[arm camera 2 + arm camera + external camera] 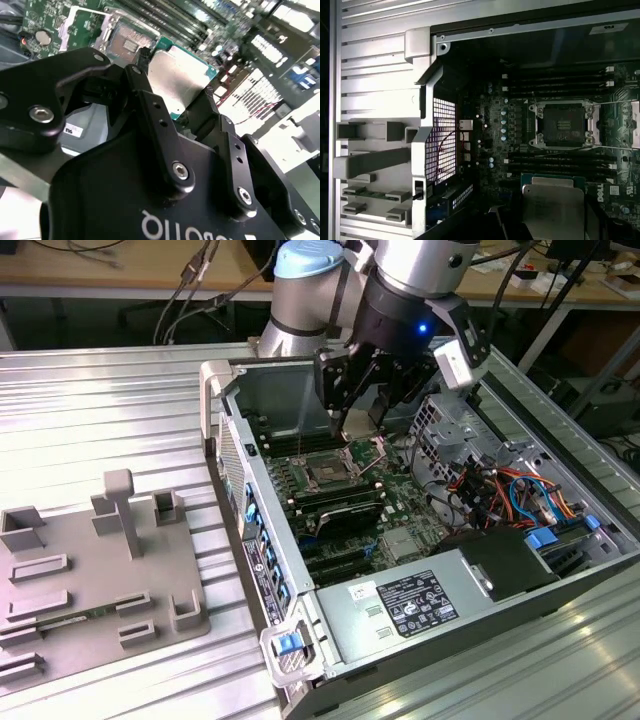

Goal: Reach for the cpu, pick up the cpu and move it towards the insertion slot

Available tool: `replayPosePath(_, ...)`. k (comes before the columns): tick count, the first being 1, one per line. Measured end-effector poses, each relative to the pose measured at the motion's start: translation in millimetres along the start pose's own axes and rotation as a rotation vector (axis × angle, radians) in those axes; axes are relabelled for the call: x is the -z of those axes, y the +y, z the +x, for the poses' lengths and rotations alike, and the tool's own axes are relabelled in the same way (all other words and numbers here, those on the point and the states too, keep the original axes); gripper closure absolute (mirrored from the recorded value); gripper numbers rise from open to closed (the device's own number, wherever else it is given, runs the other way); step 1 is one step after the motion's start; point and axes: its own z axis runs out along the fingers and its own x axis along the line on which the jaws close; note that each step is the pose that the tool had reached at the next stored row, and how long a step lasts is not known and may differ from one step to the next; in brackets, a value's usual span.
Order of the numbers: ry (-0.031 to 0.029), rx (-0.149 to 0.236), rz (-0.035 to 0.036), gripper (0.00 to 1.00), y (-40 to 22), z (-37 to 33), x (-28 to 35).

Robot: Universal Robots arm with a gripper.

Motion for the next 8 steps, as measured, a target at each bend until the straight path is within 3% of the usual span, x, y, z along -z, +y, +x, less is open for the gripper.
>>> replayPosePath(1,0.0001,0.000,0.0002,0.45,9.1,-4.4,-2.2)
replayPosePath(8,0.0001,-0.001,0.0002,0.45,9.2,-4.4,-2.4)
